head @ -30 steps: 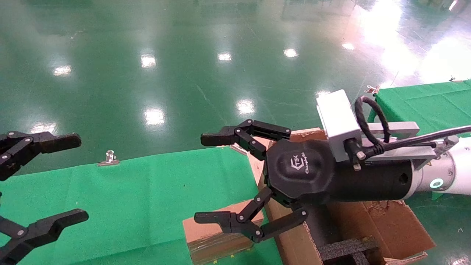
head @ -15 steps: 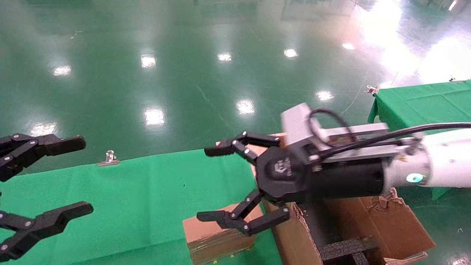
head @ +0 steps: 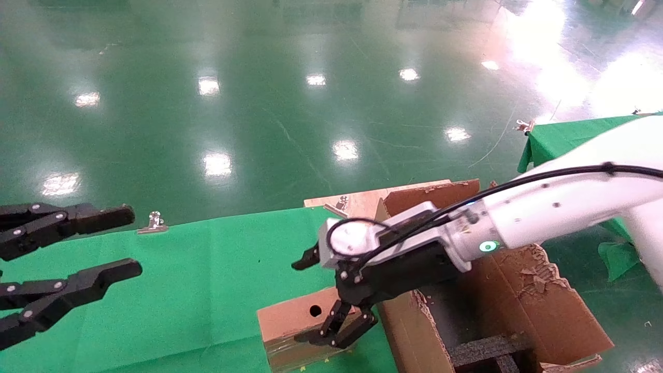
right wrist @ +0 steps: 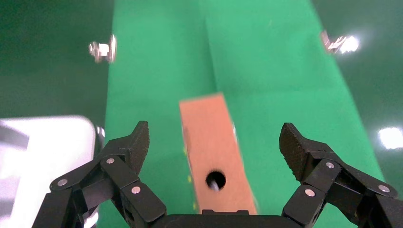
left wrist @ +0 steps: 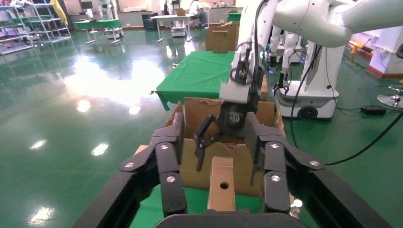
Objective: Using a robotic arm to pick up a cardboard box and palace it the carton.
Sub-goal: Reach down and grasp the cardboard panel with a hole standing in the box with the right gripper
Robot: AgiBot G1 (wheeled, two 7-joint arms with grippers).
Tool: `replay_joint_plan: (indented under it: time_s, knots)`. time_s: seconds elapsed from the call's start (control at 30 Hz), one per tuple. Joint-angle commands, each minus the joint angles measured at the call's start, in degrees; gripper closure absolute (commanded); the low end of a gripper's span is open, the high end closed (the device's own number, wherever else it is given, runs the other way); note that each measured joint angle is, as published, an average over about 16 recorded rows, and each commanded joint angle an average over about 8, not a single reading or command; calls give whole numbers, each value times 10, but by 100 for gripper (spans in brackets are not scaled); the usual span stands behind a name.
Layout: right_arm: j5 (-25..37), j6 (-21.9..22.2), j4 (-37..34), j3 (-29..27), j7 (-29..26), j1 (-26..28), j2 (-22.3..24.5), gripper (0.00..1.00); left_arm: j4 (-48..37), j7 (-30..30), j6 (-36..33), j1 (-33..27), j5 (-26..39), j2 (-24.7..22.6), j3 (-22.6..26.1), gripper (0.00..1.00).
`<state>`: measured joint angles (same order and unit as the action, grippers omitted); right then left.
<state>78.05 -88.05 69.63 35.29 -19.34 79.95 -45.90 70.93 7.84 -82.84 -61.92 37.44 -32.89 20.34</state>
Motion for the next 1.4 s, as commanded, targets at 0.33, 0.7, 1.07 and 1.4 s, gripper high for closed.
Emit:
replay_joint_plan:
  time_s: [0.33,0.7,1.07,1.4]
  knots:
    - [104,-16,-26,72,25,55,-59,0,0,0,0,0,0,0,0,100]
    - [181,-14,2,142,40,97,-92,1,0,0,0,0,0,0,0,100]
    - [193,-5,13,159,45,105,-101,100,0,0,0,0,0,0,0,0]
    - [191,-5,13,157,45,104,-100,100,0,0,0,0,0,0,0,0]
